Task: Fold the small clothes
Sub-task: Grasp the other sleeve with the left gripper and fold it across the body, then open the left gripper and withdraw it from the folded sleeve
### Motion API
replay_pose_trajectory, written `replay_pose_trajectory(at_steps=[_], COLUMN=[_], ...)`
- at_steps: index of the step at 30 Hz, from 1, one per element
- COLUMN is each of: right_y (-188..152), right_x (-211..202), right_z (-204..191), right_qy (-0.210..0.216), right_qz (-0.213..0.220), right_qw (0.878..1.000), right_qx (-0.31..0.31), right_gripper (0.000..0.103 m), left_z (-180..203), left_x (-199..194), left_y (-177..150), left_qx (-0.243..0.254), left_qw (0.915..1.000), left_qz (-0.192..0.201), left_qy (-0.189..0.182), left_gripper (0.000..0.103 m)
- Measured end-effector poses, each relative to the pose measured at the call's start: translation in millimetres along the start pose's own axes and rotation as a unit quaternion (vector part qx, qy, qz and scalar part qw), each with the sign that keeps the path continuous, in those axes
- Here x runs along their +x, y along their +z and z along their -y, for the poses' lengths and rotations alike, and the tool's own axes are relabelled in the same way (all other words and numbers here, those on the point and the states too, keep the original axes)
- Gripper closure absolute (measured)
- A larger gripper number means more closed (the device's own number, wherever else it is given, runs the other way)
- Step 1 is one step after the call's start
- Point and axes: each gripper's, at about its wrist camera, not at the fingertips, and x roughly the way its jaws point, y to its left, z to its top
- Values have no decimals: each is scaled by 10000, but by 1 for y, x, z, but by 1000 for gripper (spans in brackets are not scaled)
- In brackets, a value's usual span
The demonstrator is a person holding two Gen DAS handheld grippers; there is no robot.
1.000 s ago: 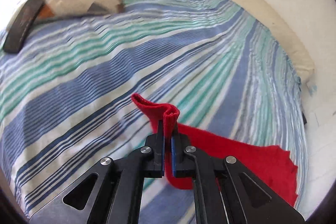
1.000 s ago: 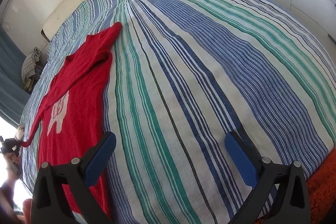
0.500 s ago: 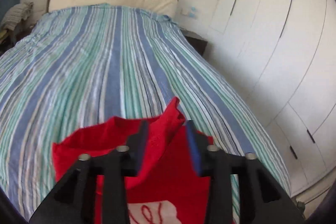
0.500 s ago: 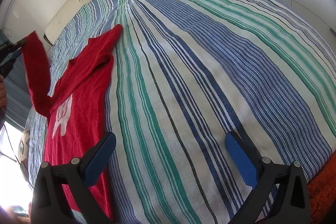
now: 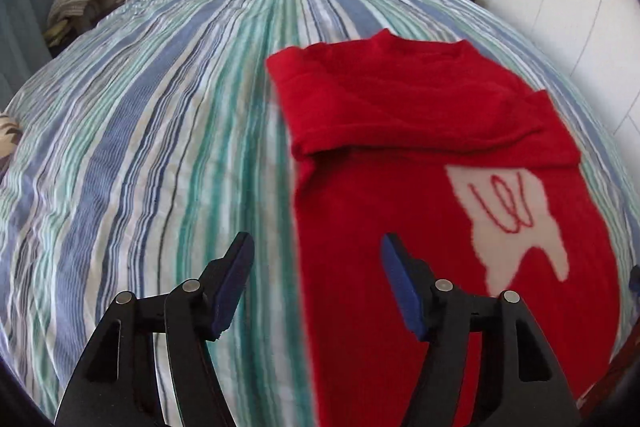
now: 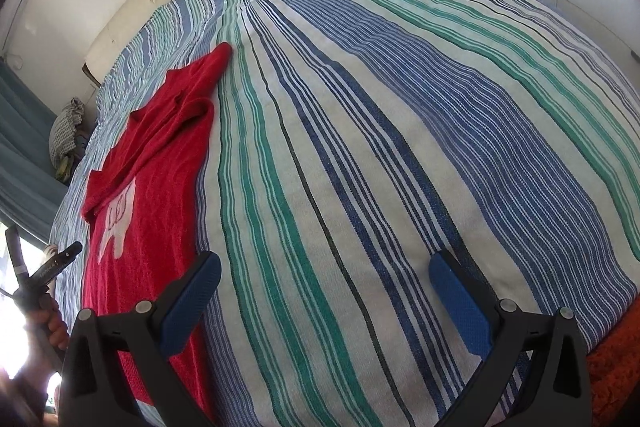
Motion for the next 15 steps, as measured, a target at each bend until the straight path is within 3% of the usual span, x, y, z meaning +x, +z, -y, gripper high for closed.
replay_pose_trajectory(at_steps=[4,7,8,9,11,15], right_y=[-2,-3,-3,-3,-3,-4], right_x=[2,3,4,4,4,9], right_z=[-4,-5,-6,-6,-7,-10], right_qy=[-99,-154,-172,-193,-238,-366], right_qz=[9,17,18,17,14,-16], right_qw=[9999,9998,9997,9996,9994,9985], right_qx=[-108,-154,-173,-196,-259,-402], right_gripper=[0,0,0,0,0,0], left_z=[3,13,7,-3,-23,-15], left_x=[24,47,54,60,67,63], left_y=[10,28,32,35,26,11], left_qx=[155,192,75,-144,-784,-501], left_qw=[9999,9986,9972,9959,9955,9960], left_qz=[7,143,249,313,244,391], left_qy=[9,480,708,835,472,621], left_gripper=[38,41,60,89,97,98])
